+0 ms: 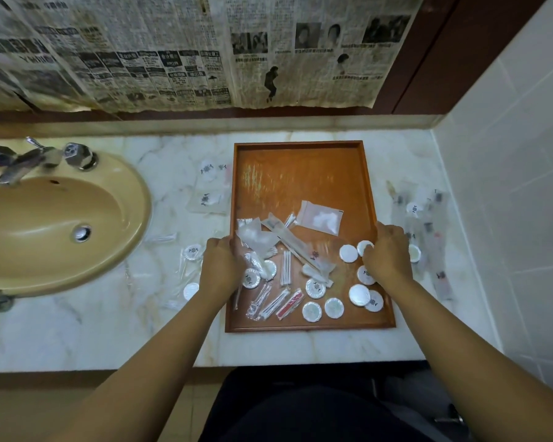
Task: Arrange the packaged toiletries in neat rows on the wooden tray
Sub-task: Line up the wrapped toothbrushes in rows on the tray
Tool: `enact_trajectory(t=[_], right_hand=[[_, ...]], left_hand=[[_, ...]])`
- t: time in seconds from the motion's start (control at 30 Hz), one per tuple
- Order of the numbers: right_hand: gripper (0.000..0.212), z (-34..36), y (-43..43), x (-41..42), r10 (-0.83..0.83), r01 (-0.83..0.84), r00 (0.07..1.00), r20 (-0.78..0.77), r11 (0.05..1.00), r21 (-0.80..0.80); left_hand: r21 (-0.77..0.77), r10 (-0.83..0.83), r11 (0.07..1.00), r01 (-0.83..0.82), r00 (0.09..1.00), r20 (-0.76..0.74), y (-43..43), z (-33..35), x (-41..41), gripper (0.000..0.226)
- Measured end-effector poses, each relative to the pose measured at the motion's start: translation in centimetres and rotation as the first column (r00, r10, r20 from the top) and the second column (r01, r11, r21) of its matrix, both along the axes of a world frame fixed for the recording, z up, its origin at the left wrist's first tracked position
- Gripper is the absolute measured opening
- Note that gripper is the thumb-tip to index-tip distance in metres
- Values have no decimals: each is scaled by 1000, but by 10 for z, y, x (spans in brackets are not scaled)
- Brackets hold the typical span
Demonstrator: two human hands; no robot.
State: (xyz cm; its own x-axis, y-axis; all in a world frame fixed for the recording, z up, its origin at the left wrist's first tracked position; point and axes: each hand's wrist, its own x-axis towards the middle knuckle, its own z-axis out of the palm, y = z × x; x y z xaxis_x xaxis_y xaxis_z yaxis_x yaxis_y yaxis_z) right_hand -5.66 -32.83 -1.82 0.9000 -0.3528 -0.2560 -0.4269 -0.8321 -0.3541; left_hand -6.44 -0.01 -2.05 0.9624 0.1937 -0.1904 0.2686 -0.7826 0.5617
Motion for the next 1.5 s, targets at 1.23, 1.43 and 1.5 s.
enact_trajectory(t=[1.23, 1.43, 1.5], right_hand=[[20, 28, 10, 145, 431, -411, 892, 138, 899, -151], [19, 1, 3, 214, 474, -419, 865, 163, 863, -283], [16, -9, 1, 226, 481, -402, 853, 203, 853, -333]], left_hand=[[-52, -114, 993, 108, 986, -121, -64, 41, 194, 29], [-127, -56, 991, 37, 988, -145, -73, 11, 245, 36], [-81, -60, 996, 48, 986, -156, -75, 0, 255, 35]])
